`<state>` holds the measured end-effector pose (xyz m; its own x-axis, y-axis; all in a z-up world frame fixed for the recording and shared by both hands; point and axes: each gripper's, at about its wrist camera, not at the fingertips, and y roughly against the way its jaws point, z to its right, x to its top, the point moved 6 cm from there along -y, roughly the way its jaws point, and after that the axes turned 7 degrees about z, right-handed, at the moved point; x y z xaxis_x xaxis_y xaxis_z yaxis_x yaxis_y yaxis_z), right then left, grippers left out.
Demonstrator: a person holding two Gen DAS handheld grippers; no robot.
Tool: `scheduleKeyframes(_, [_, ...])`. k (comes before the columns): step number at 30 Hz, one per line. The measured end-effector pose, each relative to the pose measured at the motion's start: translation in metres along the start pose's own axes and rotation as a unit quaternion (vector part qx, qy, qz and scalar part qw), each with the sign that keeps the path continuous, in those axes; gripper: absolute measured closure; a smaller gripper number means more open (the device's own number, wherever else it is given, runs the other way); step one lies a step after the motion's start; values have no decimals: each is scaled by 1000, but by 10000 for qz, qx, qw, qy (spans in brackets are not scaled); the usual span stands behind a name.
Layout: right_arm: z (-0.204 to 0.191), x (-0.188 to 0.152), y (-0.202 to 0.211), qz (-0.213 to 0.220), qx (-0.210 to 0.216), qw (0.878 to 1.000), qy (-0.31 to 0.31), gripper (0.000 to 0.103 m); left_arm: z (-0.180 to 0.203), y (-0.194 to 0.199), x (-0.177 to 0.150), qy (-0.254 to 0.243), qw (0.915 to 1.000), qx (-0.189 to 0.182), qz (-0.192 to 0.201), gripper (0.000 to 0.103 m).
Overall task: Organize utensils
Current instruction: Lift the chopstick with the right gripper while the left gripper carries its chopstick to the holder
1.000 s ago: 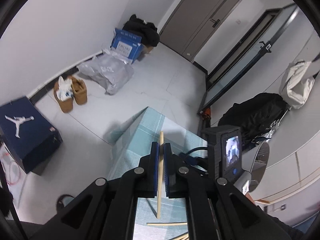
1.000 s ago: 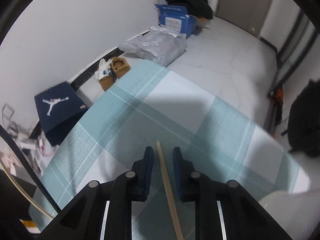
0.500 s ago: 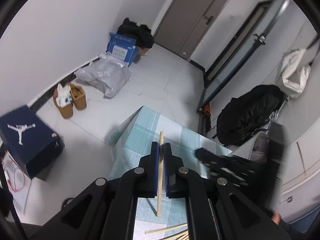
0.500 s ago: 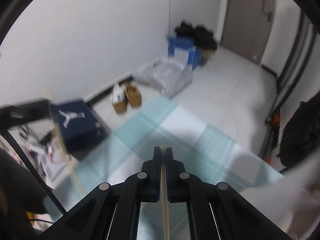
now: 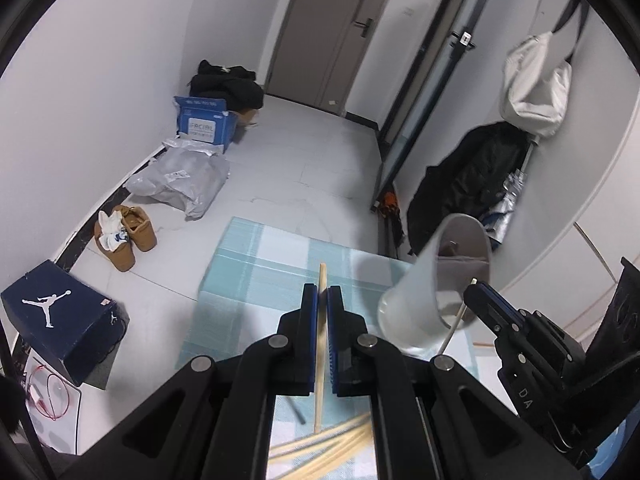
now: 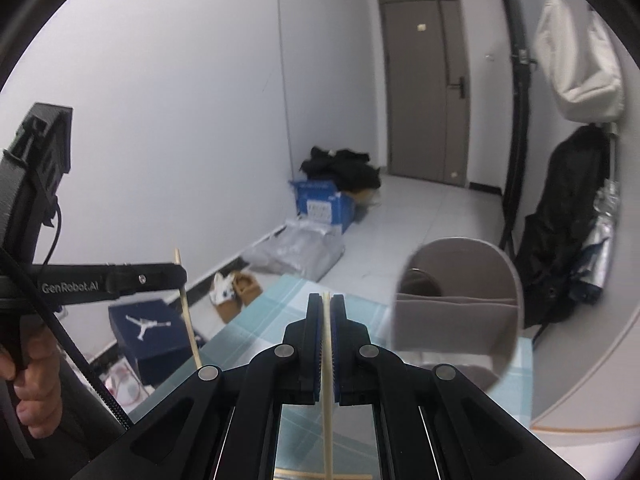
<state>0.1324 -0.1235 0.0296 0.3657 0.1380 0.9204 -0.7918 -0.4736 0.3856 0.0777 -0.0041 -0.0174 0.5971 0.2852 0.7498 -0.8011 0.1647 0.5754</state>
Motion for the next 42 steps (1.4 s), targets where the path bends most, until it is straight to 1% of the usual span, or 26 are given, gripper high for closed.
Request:
scheduleKeyframes(3, [8,3,14,158,-19,9997,-192,100,12,7,4,-92,9999,-56,24,102])
scheduleKeyframes(7, [22,8,37,350,-17,9985,-428,100,38,15,13,-264,9994,-184,97,102])
scheduleKeyframes(12, [48,26,60,547,-2,9962,-683,100,65,24,26,-418,9982,-362,240,102])
scheduleKeyframes(16, [65,47,71,680,-54,9950,-731,100,77,26,41,-287,9977,-521,315,102])
scheduleKeyframes(23, [83,82,82,954,-146,9927,-720,100,96,28,69,-181,9949,-752,645,102])
scheduleKeyframes(28, [91,110,81,1135,-183,9916,-591,100,103,24,88,-64,9923,-908,840,102])
scheduleKeyframes(32, [96,133,74,1296,-175,9904,-448,100,103,16,104,152,9900,-1030,948,102])
scheduleKeyframes(35, [102,149,65,1421,-156,9888,-424,100,104,9,113,247,9890,-1041,1024,102])
scheduleKeyframes(38, [108,159,57,1537,-135,9871,-437,100,106,1,121,311,9876,-1052,1120,102])
scheduleKeyframes(42, [117,164,42,1653,-113,9850,-486,100,110,-10,123,241,9869,-1012,1232,102])
